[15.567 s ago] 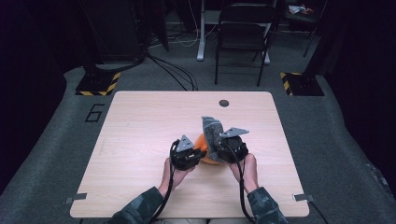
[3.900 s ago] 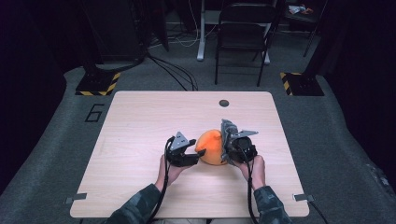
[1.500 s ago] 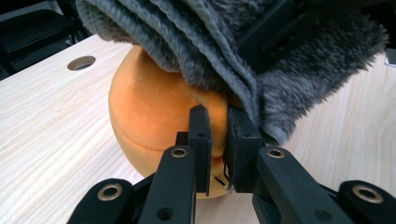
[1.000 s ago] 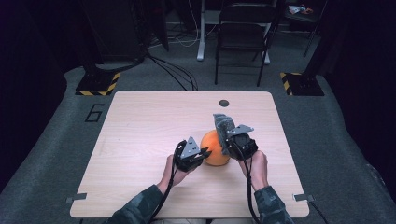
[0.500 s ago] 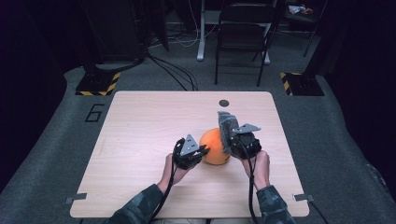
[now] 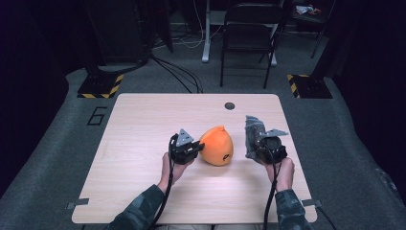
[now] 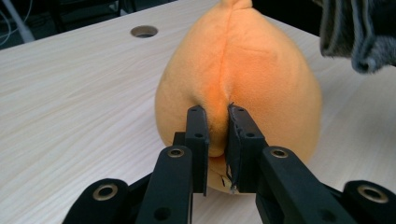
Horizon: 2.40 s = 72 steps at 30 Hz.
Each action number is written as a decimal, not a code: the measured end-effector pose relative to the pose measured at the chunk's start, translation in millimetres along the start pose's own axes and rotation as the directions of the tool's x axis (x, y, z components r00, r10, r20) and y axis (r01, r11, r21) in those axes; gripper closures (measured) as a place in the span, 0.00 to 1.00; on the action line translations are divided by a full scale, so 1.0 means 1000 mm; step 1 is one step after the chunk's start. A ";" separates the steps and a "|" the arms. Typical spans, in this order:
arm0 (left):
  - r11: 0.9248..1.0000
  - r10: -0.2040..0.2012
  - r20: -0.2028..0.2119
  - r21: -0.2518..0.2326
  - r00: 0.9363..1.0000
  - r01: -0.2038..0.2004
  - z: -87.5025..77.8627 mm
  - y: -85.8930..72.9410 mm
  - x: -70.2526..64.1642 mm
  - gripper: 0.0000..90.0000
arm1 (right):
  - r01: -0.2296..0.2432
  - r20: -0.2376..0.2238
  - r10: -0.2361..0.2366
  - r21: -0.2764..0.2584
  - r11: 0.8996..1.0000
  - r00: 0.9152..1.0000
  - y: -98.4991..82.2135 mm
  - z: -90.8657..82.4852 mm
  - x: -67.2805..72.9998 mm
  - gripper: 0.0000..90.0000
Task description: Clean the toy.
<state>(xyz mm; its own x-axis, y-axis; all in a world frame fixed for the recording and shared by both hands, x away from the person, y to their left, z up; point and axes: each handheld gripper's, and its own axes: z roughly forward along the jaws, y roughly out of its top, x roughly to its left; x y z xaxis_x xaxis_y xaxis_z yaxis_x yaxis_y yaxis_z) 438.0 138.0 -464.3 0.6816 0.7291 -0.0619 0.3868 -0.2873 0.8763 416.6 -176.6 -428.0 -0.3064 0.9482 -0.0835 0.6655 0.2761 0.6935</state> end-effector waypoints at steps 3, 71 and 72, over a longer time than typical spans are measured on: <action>0.999 -0.038 -0.011 0.002 0.999 0.038 0.002 -0.003 0.008 0.88 | -0.007 0.012 0.006 0.054 0.998 1.000 -0.010 0.014 -0.007 0.79; 0.956 -0.028 -0.182 0.284 0.983 0.080 -0.058 -0.086 0.065 0.14 | -0.015 0.047 0.012 0.065 0.998 0.999 -0.121 -0.005 -0.047 0.00; 0.956 -0.040 -0.189 0.277 0.981 0.093 -0.056 -0.088 0.066 0.14 | -0.007 0.049 0.004 0.068 0.998 0.999 -0.124 -0.003 -0.048 0.00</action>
<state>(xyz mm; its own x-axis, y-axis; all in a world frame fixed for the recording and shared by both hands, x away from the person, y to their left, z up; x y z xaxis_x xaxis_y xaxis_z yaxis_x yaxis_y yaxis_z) 414.0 245.9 -518.6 0.5358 0.8443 -0.0058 0.6055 -0.3794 0.6996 346.6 -256.6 -507.3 -0.2704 0.9558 -0.1157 0.7123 0.2794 0.6438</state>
